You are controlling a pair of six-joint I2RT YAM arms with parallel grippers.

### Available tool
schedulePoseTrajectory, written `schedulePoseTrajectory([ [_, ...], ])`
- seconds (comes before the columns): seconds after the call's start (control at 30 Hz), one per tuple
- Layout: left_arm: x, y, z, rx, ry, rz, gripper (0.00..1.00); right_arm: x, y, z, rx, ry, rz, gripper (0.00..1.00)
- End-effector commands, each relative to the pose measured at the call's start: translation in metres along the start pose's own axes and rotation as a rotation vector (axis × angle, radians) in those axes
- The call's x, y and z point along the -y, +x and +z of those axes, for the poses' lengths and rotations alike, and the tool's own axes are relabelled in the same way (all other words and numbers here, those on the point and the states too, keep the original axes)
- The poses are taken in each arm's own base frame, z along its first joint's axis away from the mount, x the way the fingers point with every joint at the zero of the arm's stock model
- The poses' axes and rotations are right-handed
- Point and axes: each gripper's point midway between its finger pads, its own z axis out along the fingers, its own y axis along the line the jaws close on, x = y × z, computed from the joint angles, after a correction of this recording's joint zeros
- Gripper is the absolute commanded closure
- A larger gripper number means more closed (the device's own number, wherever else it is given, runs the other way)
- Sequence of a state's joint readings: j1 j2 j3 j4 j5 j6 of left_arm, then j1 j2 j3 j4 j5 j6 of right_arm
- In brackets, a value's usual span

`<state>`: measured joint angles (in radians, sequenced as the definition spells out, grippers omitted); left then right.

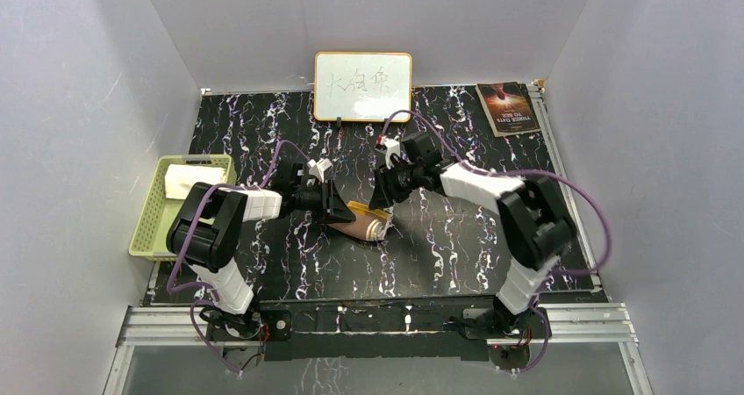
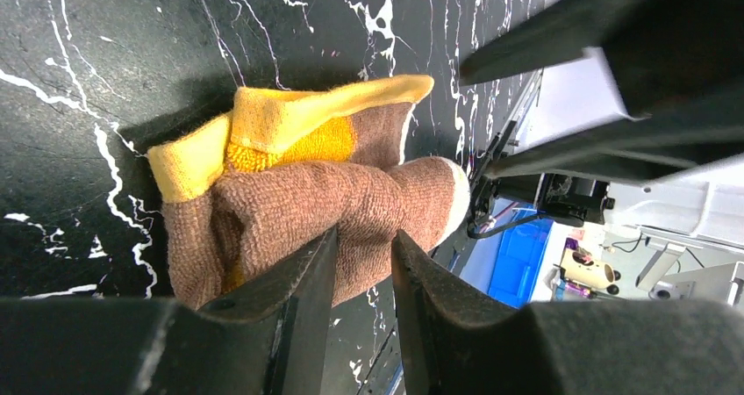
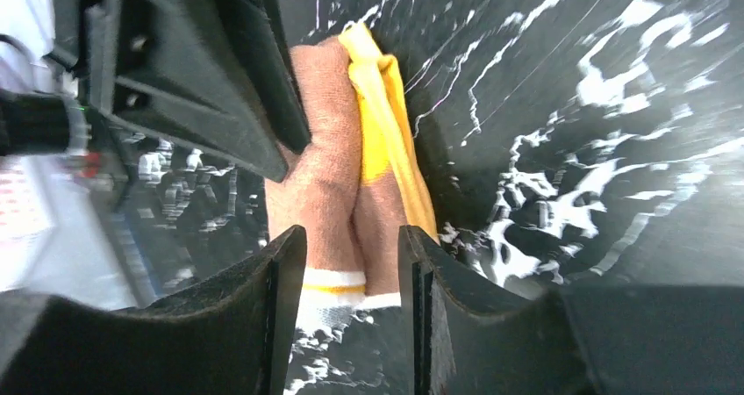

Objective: Roll the towels
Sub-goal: Roll the towel at the center of the board.

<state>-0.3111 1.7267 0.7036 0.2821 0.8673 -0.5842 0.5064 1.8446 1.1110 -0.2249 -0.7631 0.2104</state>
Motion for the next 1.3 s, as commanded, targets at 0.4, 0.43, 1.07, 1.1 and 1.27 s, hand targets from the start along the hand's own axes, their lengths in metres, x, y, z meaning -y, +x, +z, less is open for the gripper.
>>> schedulePoseTrajectory([
  [0.4, -0.045, 0.003, 0.003, -0.028, -0.199, -0.026, 0.70, -0.047, 0.013, 0.006, 0.057, 0.364, -1.055, 0.44],
  [0.43, -0.045, 0.003, 0.004, -0.032, -0.198, -0.028, 0.70, -0.046, 0.013, 0.008, 0.060, 0.365, -1.061, 0.44],
  [1.07, -0.035, -0.011, -0.003, -0.073, -0.200, 0.018, 0.69, 0.002, 0.059, 0.035, -0.143, 0.403, -0.929, 0.69],
  [1.1, -0.030, -0.019, -0.008, -0.059, -0.195, 0.029, 0.69, 0.001, 0.061, 0.036, -0.149, 0.394, -0.913, 0.72],
  [1.27, 0.013, -0.071, -0.053, 0.077, -0.205, 0.133, 0.57, -0.018, 0.053, 0.034, -0.084, 0.256, -0.777, 0.78],
])
